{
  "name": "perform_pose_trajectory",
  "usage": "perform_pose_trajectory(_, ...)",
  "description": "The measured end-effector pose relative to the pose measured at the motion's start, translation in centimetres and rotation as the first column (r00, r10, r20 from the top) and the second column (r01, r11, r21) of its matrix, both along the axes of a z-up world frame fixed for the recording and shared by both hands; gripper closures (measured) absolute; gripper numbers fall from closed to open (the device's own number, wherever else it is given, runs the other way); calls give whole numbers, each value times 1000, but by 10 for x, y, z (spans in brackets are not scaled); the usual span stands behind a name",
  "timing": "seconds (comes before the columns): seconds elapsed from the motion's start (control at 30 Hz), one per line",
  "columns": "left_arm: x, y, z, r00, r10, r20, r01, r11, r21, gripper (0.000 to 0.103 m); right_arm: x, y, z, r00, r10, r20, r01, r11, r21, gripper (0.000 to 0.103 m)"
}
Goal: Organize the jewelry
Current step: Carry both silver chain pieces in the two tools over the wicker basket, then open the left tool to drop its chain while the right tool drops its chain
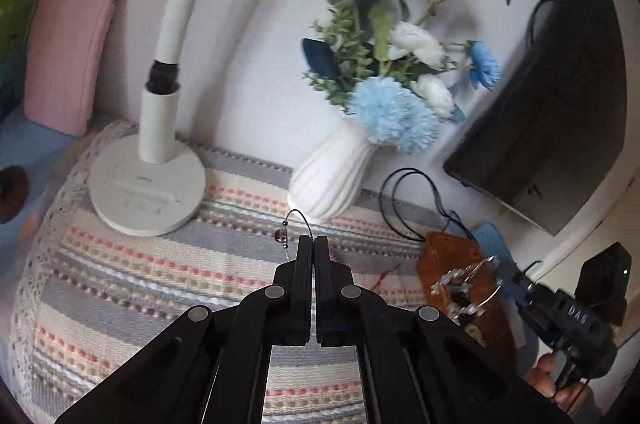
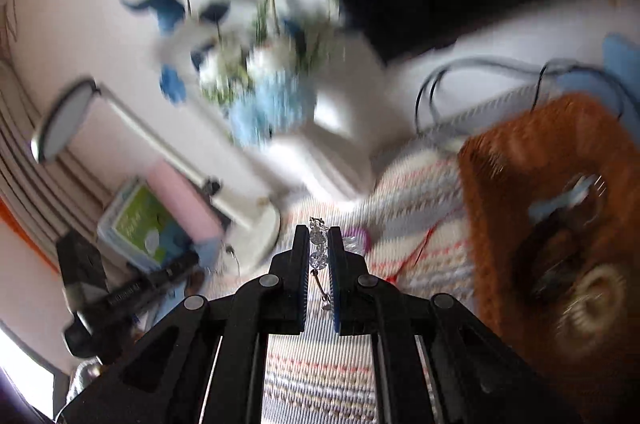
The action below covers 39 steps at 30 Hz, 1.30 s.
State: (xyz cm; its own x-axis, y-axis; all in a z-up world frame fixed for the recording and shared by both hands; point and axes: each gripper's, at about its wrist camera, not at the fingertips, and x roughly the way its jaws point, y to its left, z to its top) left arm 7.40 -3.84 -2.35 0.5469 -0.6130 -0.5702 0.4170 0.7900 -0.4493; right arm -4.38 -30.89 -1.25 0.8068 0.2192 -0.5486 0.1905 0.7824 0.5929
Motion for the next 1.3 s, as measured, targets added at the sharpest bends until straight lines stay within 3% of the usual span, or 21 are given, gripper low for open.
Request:
perform_pose_trajectory(0.2,-9,-43,19,994,-103,39,104,995,-8,103,-22,-43,37,988,-153,9,153,981,-123,94)
perform_pose_trajectory(0.5,-39,-133,34,949,-309,65,309,951,4,103,-76,-118,40,934,-355,-36,348,928,-137,94)
perform_pose_trajectory(0.83,-76,-223,3,874,-485,-29,486,871,65,103,-101,-135,24,925,-365,-105,341,920,-191,94)
perform_pose_trajectory(0.97,-96,-248,-14,862,-504,-53,506,849,151,103,-101,-137,16,927,-354,-127,327,925,-194,94)
perform_pose_trajectory(1.3,-125,-277,-47,836,-530,-138,548,815,189,103,-91,-140,-23,925,-319,-207,285,942,-178,94)
